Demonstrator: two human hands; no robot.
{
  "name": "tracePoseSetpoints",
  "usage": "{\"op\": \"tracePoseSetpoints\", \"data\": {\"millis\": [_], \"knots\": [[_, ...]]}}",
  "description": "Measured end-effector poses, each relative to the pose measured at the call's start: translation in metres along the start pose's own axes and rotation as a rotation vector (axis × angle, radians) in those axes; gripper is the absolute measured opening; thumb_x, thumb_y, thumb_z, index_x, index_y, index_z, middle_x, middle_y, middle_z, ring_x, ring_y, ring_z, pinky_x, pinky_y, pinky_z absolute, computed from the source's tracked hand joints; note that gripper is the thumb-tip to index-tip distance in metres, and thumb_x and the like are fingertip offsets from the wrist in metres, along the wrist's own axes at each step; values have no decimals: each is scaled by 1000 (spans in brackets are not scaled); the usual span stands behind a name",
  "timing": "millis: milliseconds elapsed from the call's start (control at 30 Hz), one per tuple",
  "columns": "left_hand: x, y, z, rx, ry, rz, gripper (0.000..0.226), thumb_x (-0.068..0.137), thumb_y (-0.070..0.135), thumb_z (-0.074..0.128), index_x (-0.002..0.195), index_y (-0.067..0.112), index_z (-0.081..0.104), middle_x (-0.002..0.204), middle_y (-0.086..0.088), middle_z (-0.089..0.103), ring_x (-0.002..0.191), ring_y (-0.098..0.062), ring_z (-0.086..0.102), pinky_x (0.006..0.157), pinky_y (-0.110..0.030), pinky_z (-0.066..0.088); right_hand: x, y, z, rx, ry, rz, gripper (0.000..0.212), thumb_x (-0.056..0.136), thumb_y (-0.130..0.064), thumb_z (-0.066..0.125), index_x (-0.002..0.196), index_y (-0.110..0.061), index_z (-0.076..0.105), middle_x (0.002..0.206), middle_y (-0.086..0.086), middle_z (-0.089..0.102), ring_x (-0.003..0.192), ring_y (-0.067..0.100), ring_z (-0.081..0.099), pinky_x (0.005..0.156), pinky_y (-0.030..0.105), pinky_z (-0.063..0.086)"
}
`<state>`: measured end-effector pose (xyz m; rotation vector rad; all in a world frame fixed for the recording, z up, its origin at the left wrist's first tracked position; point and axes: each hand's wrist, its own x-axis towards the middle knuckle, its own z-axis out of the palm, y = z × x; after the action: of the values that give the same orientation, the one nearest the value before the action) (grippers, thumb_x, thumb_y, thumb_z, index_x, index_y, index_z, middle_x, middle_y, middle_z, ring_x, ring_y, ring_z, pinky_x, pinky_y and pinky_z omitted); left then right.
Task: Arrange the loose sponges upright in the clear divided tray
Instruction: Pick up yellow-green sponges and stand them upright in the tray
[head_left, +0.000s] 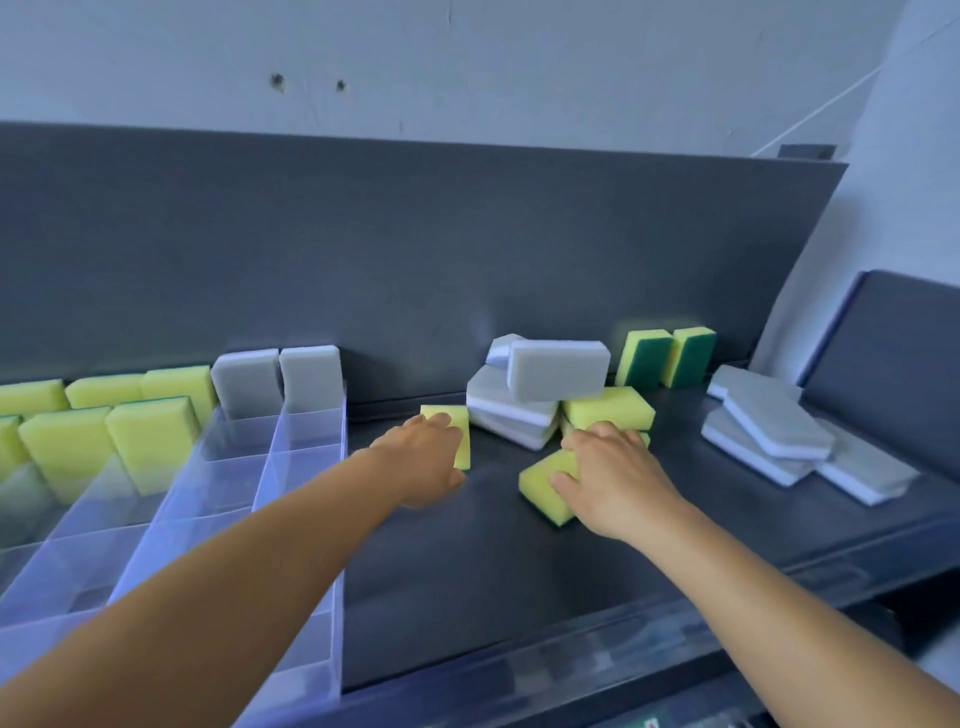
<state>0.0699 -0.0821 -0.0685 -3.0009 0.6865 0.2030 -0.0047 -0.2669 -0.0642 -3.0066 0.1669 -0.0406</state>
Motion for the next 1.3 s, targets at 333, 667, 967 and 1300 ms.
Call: {"op": "tracePoseSetpoints", "data": {"millis": [333,667,967,1300], "knots": [[-28,28,5,-104,23,112,32,96,18,42,125,25,55,132,-2,46,120,-26,46,97,-41,45,-1,-1,15,255,-75,-171,34,94,-18,46,128,-24,51,143,-6,37,124,17,44,93,25,41],[-38,16,1,-289,-93,6,68,95,29,47,152,20,12,138,-9,48,120,-26,49,95,-35,43,-1,1,11,418,-186,-12,76,87,-38,61,149,-26,19,135,1,48,99,18,51,76,27,43],[-40,11,-7,-595,102,-38,88,78,15,69,150,31,21,139,-5,28,78,-24,59,62,-28,52,-2,-7,3,643,7,-37,66,79,-19,71,137,-30,41,137,-7,34,96,14,48,74,31,48],[-71,-42,-52,-530,463,-17,48,81,22,71,125,24,52,119,4,46,99,-16,50,80,-23,39,13,-61,-31,757,260,-264,40,80,-16,69,113,-36,57,113,-8,56,95,17,61,74,29,49]]}}
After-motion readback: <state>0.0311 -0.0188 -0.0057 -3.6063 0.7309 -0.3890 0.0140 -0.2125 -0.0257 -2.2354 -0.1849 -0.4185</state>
